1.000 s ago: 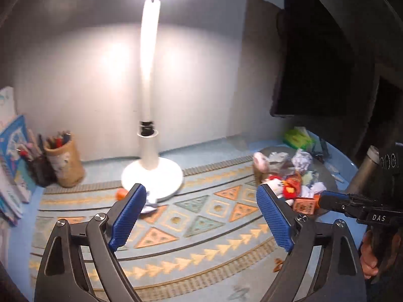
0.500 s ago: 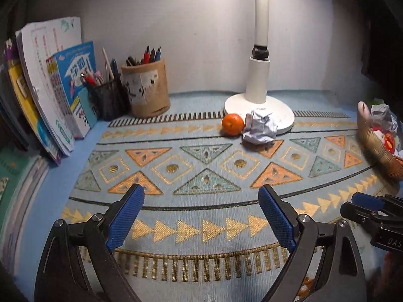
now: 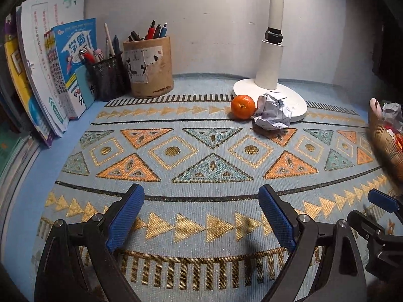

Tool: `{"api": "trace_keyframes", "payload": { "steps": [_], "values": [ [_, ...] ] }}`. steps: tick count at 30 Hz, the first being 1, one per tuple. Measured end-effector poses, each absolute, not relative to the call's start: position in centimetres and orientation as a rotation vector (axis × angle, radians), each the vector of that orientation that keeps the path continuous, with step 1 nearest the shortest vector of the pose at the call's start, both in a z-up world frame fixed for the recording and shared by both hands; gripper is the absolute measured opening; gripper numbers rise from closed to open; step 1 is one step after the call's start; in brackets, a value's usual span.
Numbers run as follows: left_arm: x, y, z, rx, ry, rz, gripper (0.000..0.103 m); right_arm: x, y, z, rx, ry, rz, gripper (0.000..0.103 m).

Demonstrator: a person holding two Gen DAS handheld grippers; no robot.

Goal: Organize objects
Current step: 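Move both open tools back toward the lamp base, then grasp the last orange with the left tool while the right grasps the last paper ball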

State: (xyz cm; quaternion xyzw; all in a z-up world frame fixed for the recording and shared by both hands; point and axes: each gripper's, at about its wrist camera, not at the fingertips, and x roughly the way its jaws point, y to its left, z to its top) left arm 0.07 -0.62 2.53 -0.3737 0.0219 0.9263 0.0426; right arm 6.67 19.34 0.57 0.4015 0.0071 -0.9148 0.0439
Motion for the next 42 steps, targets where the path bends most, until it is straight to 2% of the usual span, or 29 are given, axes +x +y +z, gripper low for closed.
{"api": "trace_keyframes", "payload": {
  "steps": [10, 15, 19, 23, 26, 29, 33, 36, 38, 40, 41, 42],
  "values": [
    [-0.4, -1.0, 2.5, -1.178, 0.04, 2.799, 0.092, 6.3, 19.7, 0.3, 1.263, -0.018, -2.792, 0.064],
    [-3.1, -2.4, 3.4, -1.241, -0.106, 2.657, 0.091, 4.8, 19.5, -0.3, 1.36, -0.047, -2.672, 0.064],
    [-7.3, -1.7, 4.7, -1.211, -0.036, 2.579, 0.09, 1.4, 18.9, 1.2, 1.369, -0.064, -2.59, 0.064],
    [-11.8, -1.1, 4.5, -1.173, -0.077, 2.469, 0.074, -3.1, 18.5, 2.5, 1.289, -0.119, -2.633, 0.064],
    [-13.8, -0.7, 3.9, -1.138, -0.114, 2.414, 0.074, -6.4, 19.3, 2.6, 1.225, -0.278, -2.634, 0.063],
    [-14.7, 0.6, 3.4, -1.105, -0.028, 2.366, 0.074, -8.8, 19.8, 2.6, 1.178, -0.412, -2.578, 0.058],
    [-15.6, 2.3, 2.1, -1.129, 0.087, 2.326, 0.074, -11.0, 19.1, 2.3, 1.154, -0.409, -2.554, 0.058],
    [-16.0, 2.8, 1.2, -1.173, 0.098, 2.305, 0.065, -12.1, 18.3, 1.7, 1.161, -0.383, -2.553, 0.058],
    [-16.1, 2.8, 1.3, -1.164, 0.098, 2.306, 0.064, -12.6, 17.9, 1.2, 1.174, -0.369, -2.537, 0.058],
    [-16.1, 2.8, 1.1, -1.17, 0.096, 2.296, 0.062, -12.8, 17.4, 0.8, 1.174, -0.353, -2.531, 0.054],
    [-15.9, 3.0, 1.2, -1.157, 0.106, 2.293, 0.054, -12.7, 17.2, 0.8, 1.173, -0.333, -2.543, 0.049],
    [-15.8, 3.0, 1.2, -1.148, 0.107, 2.285, 0.051, -12.7, 17.2, 0.8, 1.173, -0.322, -2.557, 0.044]
  ]
}}
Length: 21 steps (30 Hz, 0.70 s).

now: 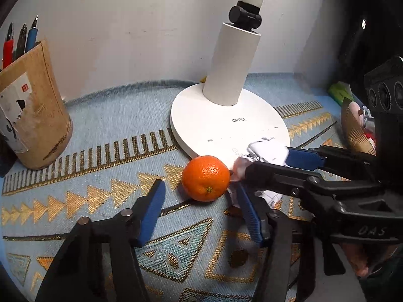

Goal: Organize objects
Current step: 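Grasp the last orange with the left tool while the right grasps the last paper ball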

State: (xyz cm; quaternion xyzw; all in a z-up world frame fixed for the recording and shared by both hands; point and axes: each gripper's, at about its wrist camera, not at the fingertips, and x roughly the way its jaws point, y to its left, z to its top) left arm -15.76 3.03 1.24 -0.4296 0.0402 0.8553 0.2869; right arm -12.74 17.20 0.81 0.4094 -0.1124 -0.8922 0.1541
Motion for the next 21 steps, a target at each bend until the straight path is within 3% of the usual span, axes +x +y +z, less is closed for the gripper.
{"api": "trace_keyframes", "payload": {
  "steps": [12, 13, 14, 21],
  "values": [
    [-16.0, 3.4, 0.8, -1.169, 0.106, 2.289, 0.048, -10.0, 20.6, 1.7, 1.108, -0.477, -2.549, 0.041],
    [-16.0, 3.5, 0.9, -1.159, 0.112, 2.303, 0.045, -9.5, 21.1, 2.2, 1.09, -0.485, -2.558, 0.041],
    [-15.8, 3.6, 1.0, -1.142, 0.125, 2.315, 0.034, -8.8, 21.7, 2.8, 1.073, -0.491, -2.57, 0.041],
    [-13.4, 4.3, 2.6, -1.105, 0.151, 2.36, 0.033, -1.4, 25.3, 4.7, 1.054, -0.517, -2.622, 0.041]
  ]
}}
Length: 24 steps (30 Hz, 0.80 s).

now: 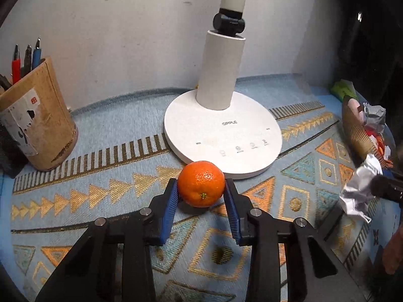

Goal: Organize objects
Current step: 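Carry the orange and paper ball over the amber bowl and open both tools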

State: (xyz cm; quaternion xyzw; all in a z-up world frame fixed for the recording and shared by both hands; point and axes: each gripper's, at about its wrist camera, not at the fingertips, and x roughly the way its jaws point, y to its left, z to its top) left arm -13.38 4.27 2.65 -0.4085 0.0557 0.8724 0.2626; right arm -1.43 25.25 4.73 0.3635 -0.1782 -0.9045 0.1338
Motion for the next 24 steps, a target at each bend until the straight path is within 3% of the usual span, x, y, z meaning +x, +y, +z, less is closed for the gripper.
{"api": "trace_keyframes", "payload": {
  "steps": [6, 15, 19, 24],
  "values": [
    [-8.1, 8.1, 7.8, -0.953, 0.149, 2.323, 0.033, 6.8, 29.4, 5.7, 1.058, -0.53, -2.718, 0.041],
    [-1.7, 21.4, 15.0, -0.771, 0.067, 2.121, 0.033, 15.0, 42.7, 12.7, 0.82, -0.72, -3.091, 0.042],
    [0.5, 28.1, 14.9, -0.738, 0.125, 2.036, 0.033, 15.6, 47.9, 14.3, 0.777, -0.833, -3.175, 0.042],
    [1.3, 33.5, 12.7, -0.81, 0.131, 1.988, 0.033, 13.0, 51.8, 12.7, 0.946, -0.934, -3.069, 0.042]
  ]
}}
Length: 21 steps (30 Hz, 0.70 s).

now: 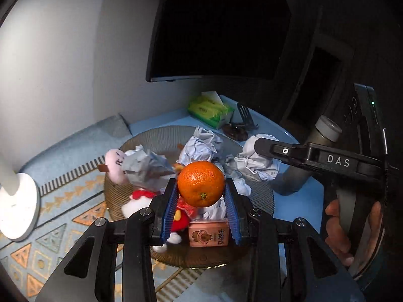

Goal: Organize objects
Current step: 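Carry the orange and paper ball over the amber bowl and open both tools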

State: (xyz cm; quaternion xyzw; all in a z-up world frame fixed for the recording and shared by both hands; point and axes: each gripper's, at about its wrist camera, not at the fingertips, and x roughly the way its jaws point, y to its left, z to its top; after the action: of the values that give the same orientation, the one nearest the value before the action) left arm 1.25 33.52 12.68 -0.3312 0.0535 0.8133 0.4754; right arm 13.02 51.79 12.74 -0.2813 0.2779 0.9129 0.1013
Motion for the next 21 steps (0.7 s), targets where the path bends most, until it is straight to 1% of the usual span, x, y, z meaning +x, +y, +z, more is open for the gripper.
{"api": "trace_keyframes", "payload": {
  "steps": [2, 4, 5, 6, 7, 8, 12, 13, 19, 21],
  "values": [
    [2.0, 34.6, 12.0, -0.81, 0.143, 1.971, 0.033, 12.5, 52.2, 12.1, -0.844, 0.803, 2.682, 0.043],
    [2.6, 35.5, 11.5, -0.816, 0.174, 1.966, 0.036, 12.1, 52.4, 11.7, -0.861, 0.761, 2.68, 0.043],
    [2.8, 35.9, 11.3, -0.823, 0.195, 1.974, 0.049, 11.7, 52.5, 11.4, -0.887, 0.737, 2.678, 0.049],
    [2.9, 36.1, 11.2, -0.831, 0.212, 1.983, 0.056, 11.2, 52.5, 11.0, -0.922, 0.72, 2.668, 0.056],
    [3.1, 36.0, 11.2, -0.835, 0.223, 1.997, 0.07, 10.9, 52.6, 10.7, -0.951, 0.713, 2.654, 0.057],
    [3.3, 35.7, 11.3, -0.827, 0.227, 2.009, 0.074, 10.8, 52.6, 10.4, -0.965, 0.713, 2.652, 0.056],
    [4.2, 33.3, 12.1, -0.804, 0.255, 2.052, 0.074, 12.1, 52.4, 10.2, -0.93, 0.741, 2.667, 0.059],
    [4.5, 32.4, 12.3, -0.803, 0.259, 2.07, 0.076, 12.5, 52.2, 10.1, -0.917, 0.758, 2.68, 0.059],
    [5.1, 24.4, 14.2, -0.804, 0.197, 2.222, 0.077, 14.4, 48.6, 11.8, -0.883, 0.748, 2.781, 0.061],
    [5.5, 20.9, 15.0, -0.796, 0.181, 2.292, 0.079, 14.7, 46.6, 12.6, -0.88, 0.737, 2.822, 0.062]
  ]
}}
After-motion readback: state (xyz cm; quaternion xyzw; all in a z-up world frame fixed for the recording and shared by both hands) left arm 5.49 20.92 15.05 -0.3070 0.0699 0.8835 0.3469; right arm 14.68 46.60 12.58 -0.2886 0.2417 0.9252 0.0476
